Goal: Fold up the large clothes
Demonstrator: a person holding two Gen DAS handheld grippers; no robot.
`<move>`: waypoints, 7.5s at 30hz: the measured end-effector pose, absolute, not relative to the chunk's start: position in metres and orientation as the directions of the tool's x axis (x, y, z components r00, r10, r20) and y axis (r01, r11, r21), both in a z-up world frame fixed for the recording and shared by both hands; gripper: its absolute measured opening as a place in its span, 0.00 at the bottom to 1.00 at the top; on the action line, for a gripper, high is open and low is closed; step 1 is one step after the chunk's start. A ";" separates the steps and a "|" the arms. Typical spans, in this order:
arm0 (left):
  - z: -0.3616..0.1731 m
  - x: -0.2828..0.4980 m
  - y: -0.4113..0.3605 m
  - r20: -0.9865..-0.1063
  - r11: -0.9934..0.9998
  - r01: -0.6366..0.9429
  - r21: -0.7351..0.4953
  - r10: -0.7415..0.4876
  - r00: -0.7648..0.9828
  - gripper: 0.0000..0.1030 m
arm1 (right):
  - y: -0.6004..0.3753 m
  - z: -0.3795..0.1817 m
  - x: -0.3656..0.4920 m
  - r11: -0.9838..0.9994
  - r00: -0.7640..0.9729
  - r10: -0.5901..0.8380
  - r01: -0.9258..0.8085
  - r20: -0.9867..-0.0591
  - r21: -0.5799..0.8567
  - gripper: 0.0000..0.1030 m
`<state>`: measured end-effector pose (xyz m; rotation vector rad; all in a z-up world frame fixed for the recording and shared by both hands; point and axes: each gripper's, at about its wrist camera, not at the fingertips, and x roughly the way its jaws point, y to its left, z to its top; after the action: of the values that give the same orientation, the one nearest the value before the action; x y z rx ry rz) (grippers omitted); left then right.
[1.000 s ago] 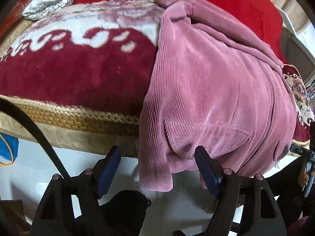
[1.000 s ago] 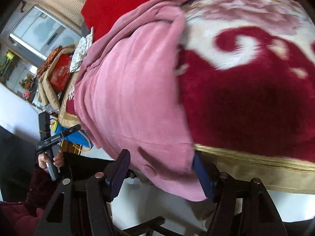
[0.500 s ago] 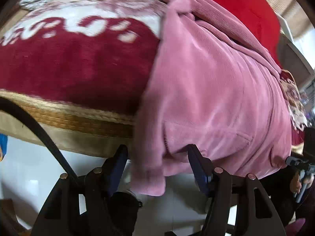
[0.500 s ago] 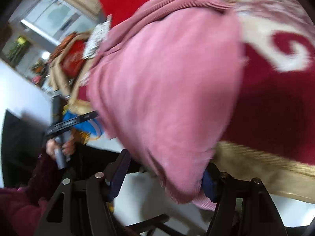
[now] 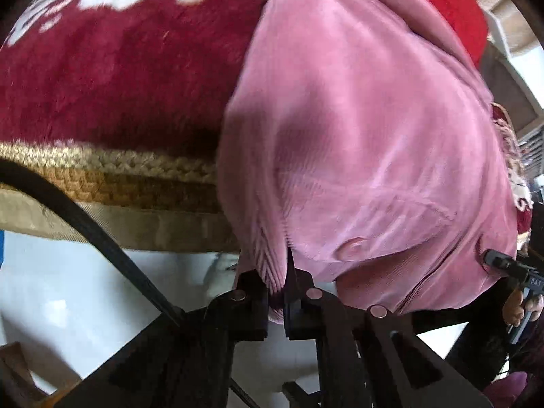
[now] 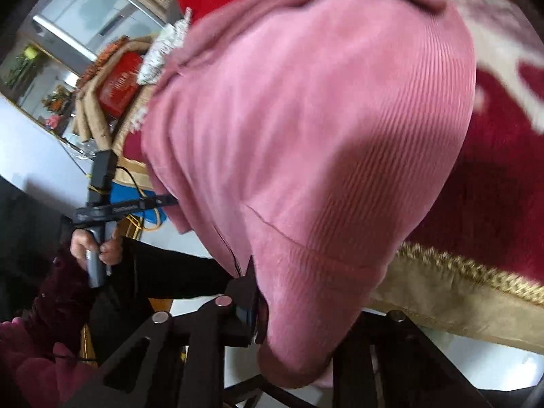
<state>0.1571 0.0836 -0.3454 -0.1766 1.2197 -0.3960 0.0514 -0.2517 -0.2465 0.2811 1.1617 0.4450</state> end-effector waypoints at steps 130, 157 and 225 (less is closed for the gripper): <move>-0.144 0.302 0.133 -0.625 0.931 -0.317 -0.184 0.138 0.769 0.69 | -0.324 -0.089 0.233 0.959 0.847 -0.014 0.162 -0.531 0.234 0.87; -0.176 0.281 0.090 -0.658 0.949 -0.246 -0.199 0.056 0.751 0.80 | -0.279 -0.131 0.223 0.937 0.723 0.278 -0.058 -0.633 0.345 0.55; -0.189 0.240 -0.095 -0.532 0.879 0.473 0.056 -0.375 0.760 0.25 | -0.365 -0.156 0.241 0.619 0.563 0.657 -0.025 -0.501 0.785 0.76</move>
<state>0.2404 -0.0950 -0.1886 0.1922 0.5359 -0.4644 0.2406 -0.3645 -0.1562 0.8167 0.8920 0.4586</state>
